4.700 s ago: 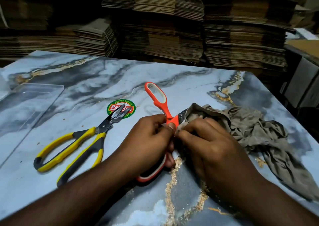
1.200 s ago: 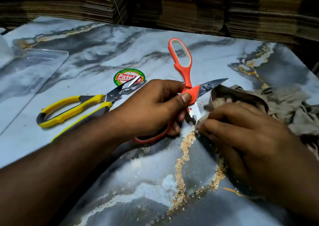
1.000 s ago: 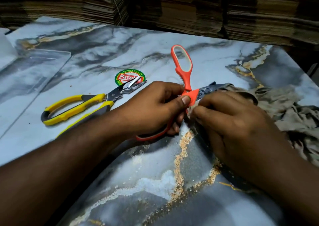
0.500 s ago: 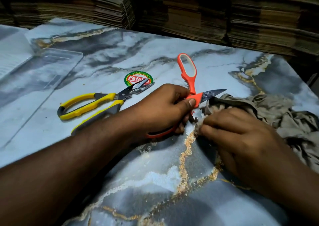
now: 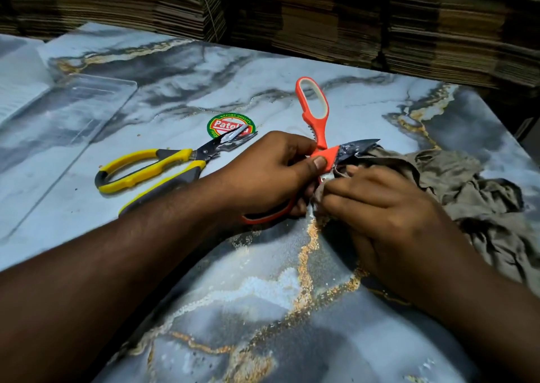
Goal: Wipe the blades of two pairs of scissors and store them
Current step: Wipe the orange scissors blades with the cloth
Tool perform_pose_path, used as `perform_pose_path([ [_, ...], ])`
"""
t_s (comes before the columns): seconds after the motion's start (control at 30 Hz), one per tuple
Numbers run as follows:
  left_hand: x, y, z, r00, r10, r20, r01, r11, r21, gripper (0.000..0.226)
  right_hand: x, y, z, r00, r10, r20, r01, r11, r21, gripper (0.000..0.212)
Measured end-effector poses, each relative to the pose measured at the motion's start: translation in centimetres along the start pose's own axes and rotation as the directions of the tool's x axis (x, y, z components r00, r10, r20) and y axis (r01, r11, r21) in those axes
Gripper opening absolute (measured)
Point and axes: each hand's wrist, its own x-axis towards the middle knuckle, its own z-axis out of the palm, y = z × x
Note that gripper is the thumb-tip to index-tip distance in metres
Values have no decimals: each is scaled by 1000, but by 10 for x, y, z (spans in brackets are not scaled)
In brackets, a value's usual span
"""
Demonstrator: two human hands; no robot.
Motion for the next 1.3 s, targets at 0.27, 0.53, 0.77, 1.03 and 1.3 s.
perform_pose_path([
  [0.27, 4, 0, -1, 1000, -14, 2, 14, 1000, -13, 25, -17, 13, -25, 990, 143, -9, -136, 957, 257, 19],
  [0.53, 5, 1, -1, 1000, -8, 11, 8, 1000, 5, 23, 6, 10, -2, 977, 204, -65, -195, 973, 127, 17],
  [0.77, 6, -1, -2, 1000, -2, 5, 2, 1000, 24, 25, -22, 4, -11, 996, 91, 17, -92, 994, 59, 28],
  [1.03, 2, -2, -4, 999, -15, 35, 15, 1000, 4, 28, -16, 9, -6, 994, 111, 1, -111, 989, 97, 24],
  [1.3, 0, 0, -4, 999, 15, 45, -15, 1000, -9, 29, 4, 15, 1, 984, 161, -74, -148, 977, 155, 17],
])
